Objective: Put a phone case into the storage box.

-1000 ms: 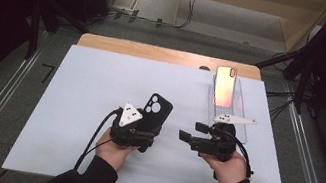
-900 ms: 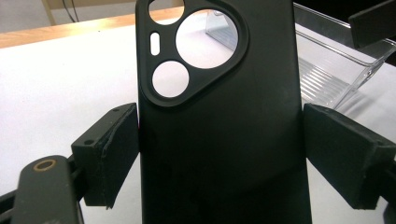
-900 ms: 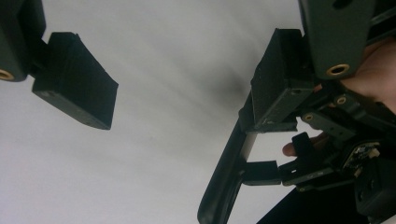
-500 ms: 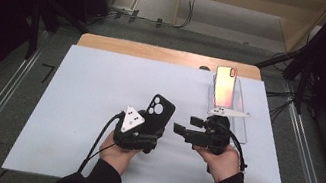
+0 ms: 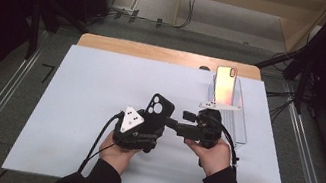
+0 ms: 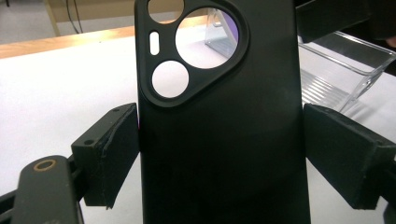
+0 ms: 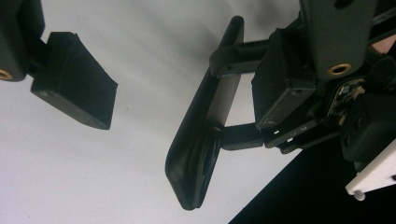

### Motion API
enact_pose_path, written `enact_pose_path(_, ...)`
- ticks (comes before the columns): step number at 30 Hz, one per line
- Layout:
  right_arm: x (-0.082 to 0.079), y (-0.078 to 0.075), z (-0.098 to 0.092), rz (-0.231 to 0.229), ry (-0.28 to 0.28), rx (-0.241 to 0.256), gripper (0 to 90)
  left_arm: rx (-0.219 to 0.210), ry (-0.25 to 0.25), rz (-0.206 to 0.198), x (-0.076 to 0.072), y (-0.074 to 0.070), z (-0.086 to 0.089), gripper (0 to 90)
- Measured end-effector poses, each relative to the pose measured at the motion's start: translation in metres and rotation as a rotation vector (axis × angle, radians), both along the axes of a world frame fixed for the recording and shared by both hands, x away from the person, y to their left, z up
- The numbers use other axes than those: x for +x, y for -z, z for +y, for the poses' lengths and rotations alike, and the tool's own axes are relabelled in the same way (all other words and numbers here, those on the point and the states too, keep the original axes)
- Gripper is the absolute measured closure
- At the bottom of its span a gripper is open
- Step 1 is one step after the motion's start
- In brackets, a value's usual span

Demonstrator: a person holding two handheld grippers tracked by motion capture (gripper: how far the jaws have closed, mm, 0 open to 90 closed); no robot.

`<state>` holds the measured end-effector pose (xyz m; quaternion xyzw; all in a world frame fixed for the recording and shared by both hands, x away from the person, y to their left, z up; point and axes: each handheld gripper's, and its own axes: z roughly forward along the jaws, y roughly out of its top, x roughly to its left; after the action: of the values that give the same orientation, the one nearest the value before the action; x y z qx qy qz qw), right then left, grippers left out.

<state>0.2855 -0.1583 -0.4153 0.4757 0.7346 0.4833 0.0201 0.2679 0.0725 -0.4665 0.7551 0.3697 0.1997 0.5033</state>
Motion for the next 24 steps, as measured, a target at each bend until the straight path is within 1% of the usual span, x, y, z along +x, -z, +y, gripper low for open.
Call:
enact_pose_path(5,0.004,0.0,0.005,0.001,0.001,0.003,20.4,-0.003,0.001,-0.011,-0.002,-0.001,-0.001,13.6)
enact_pose_path(10,0.008,0.001,0.01,0.001,-0.001,-0.001,20.6,0.002,0.011,-0.009,-0.004,-0.001,-0.004,13.6)
enact_pose_path(14,0.013,0.002,0.014,0.007,-0.004,0.005,22.2,-0.005,0.017,-0.002,-0.006,-0.001,-0.006,13.7)
enact_pose_path(17,0.016,0.002,0.016,0.011,-0.006,0.015,28.2,-0.014,0.021,0.006,-0.007,-0.002,-0.006,13.7)
enact_pose_path(19,0.018,0.002,0.016,0.029,-0.011,0.031,33.7,-0.017,0.021,0.009,-0.008,-0.002,-0.007,13.7)
enact_pose_path(21,0.019,0.001,0.017,0.042,-0.004,0.048,42.9,-0.019,0.025,0.015,-0.009,-0.003,-0.007,13.7)
enact_pose_path(23,0.021,0.001,0.017,0.065,-0.004,0.073,51.8,-0.025,0.024,0.017,-0.01,-0.003,-0.008,13.7)
enact_pose_path(24,0.022,0.001,0.016,0.075,-0.007,0.09,54.7,-0.028,0.024,0.015,-0.01,-0.003,-0.008,13.7)
